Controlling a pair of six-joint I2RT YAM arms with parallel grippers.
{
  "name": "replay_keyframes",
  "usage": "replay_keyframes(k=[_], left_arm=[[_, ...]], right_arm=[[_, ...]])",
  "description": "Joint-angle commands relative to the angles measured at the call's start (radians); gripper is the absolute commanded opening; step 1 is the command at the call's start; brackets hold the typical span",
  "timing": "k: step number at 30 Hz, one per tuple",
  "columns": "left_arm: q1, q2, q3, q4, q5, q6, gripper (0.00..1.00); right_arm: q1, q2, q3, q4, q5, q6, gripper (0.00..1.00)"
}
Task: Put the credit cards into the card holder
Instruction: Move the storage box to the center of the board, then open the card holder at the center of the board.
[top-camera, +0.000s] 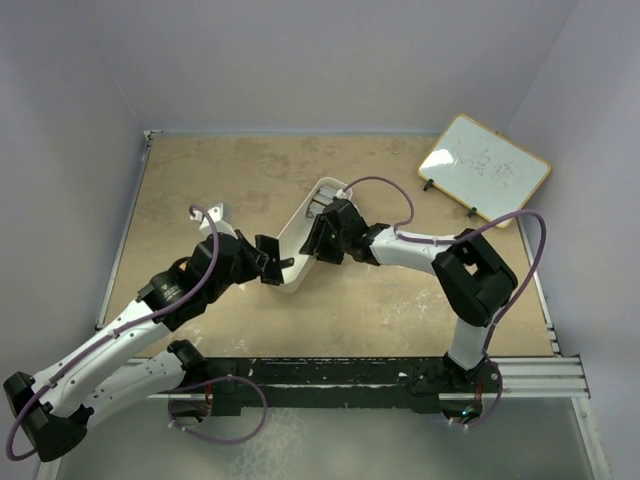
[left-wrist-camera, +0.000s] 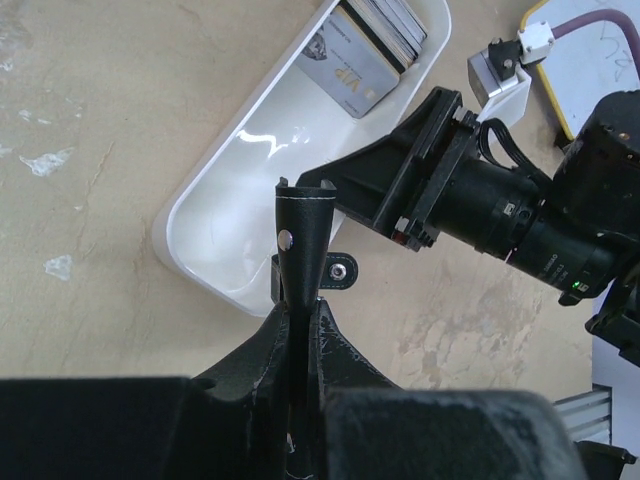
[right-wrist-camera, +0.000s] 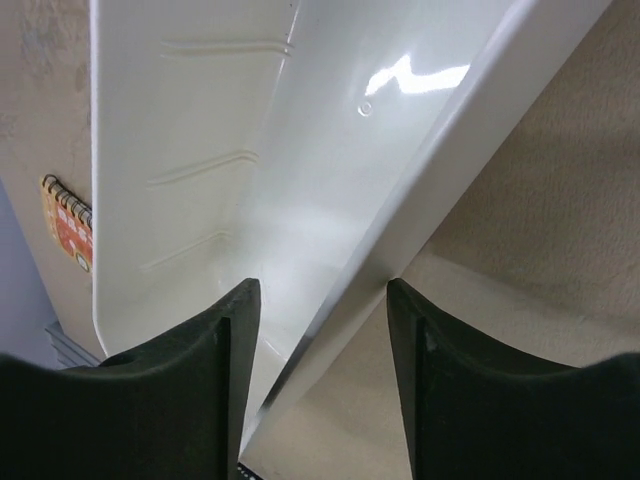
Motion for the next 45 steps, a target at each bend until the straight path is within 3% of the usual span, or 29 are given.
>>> replay_keyframes(k=[1, 7, 12, 15, 19, 23, 28, 32, 35, 37, 40, 45], left_arm=[[-0.002, 0.001, -0.003, 0.087, 0.031, -0.022, 0.00], [-0.002, 0.007, -0.015, 0.124, 0.070, -0.038, 0.00], [-0.002, 0.031, -0.037, 0.205, 0.142, -0.046, 0.00], [-0.001, 0.044, -0.044, 0.226, 0.164, -0.065, 0.00], [-0.001, 0.046, -0.072, 0.307, 0.223, -0.113, 0.00], [-0.001, 0.057, -0.081, 0.334, 0.259, -0.122, 0.00], [-0.001, 0.035, -0.120, 0.446, 0.311, -0.168, 0.00], [-0.001, 0.049, -0.112, 0.467, 0.333, -0.167, 0.00], [-0.001, 0.057, -0.115, 0.496, 0.357, -0.180, 0.00], [-0.001, 0.055, -0.117, 0.509, 0.367, -0.187, 0.00], [-0.001, 0.046, -0.120, 0.501, 0.360, -0.193, 0.00], [-0.001, 0.030, -0.129, 0.501, 0.366, -0.205, 0.00]], right_arm=[[-0.012, -0.037, 0.069, -0.025, 0.015, -0.056, 0.60], [-0.021, -0.175, 0.032, -0.114, -0.068, -0.142, 0.69], [-0.021, -0.315, -0.017, -0.165, -0.137, -0.258, 0.69], [-0.020, -0.413, -0.079, -0.144, -0.206, -0.268, 0.67], [-0.022, -0.531, -0.187, -0.038, -0.440, -0.278, 0.63], [-0.021, -0.584, -0.209, 0.022, -0.514, -0.234, 0.67], [-0.021, -0.620, -0.267, 0.047, -0.484, -0.167, 0.70], [-0.021, -0.629, -0.311, 0.065, -0.480, -0.138, 0.65], [-0.022, -0.649, -0.354, 0.116, -0.475, -0.121, 0.39], [-0.021, -0.668, -0.385, 0.142, -0.462, -0.107, 0.32], [-0.021, -0.700, -0.399, 0.094, -0.392, -0.115, 0.34], [-0.021, -0.752, -0.433, 0.080, -0.331, -0.091, 0.47]])
